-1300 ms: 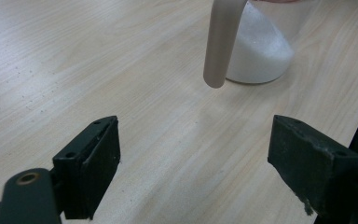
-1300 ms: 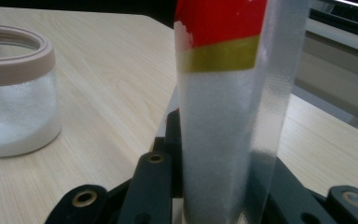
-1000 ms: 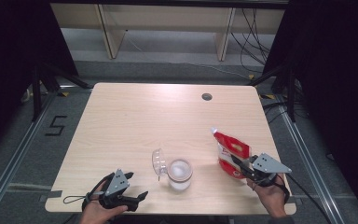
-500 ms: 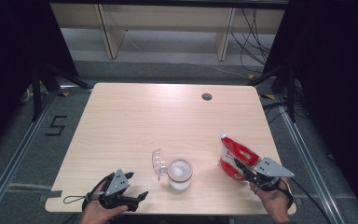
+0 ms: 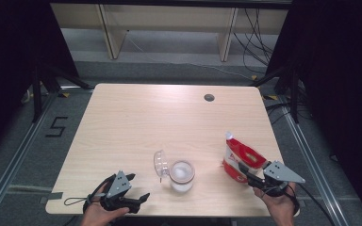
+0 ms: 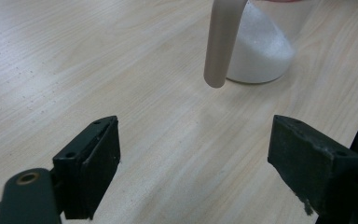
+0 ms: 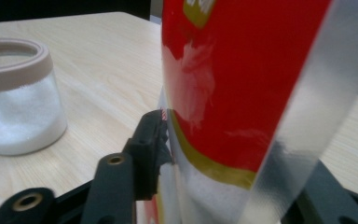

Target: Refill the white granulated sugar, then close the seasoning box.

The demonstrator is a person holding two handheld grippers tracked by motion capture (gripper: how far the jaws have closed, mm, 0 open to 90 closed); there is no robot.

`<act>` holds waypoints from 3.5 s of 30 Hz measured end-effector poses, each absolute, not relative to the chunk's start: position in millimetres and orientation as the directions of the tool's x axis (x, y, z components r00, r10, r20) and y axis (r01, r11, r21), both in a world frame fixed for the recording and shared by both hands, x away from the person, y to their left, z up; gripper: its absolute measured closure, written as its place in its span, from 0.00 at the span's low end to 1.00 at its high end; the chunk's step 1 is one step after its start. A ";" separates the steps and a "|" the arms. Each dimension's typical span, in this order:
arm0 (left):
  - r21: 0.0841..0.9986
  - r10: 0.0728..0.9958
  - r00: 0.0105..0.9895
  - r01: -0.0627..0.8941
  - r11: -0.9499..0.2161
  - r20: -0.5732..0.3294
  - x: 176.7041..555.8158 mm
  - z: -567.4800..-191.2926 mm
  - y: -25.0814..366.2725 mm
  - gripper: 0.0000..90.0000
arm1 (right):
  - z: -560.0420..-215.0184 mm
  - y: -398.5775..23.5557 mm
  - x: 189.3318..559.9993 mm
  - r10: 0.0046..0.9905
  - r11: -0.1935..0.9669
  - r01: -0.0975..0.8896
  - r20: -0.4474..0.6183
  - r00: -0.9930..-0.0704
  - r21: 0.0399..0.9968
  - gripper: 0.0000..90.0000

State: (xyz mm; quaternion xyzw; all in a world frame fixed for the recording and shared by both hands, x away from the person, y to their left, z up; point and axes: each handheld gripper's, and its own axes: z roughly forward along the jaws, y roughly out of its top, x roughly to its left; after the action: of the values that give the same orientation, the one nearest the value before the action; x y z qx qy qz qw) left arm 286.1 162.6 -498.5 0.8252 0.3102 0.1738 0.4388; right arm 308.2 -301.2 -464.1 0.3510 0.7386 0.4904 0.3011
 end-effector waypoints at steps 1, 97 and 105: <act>0.832 0.664 0.747 0.359 -0.422 0.015 286.1 -498.5 162.6 0.18 | -463.3 -300.8 305.5 0.823 0.259 0.244 -0.081 -0.562 0.935 0.55; 0.885 0.614 0.786 0.232 -0.403 0.074 285.7 -449.2 148.1 0.99 | -476.3 -302.4 248.1 0.852 0.350 0.371 -0.128 -0.507 0.860 0.36; 0.889 0.603 0.794 0.214 -0.404 0.083 291.4 -441.9 139.1 0.99 | -476.8 -302.2 247.0 0.854 0.342 0.379 -0.116 -0.507 0.860 0.36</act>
State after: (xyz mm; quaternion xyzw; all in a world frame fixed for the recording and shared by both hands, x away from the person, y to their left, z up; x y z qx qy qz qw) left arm 291.4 139.1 -441.9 0.8136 0.2509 0.2005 0.4847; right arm 247.0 -302.2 -476.8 0.4025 0.7658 0.4086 0.2908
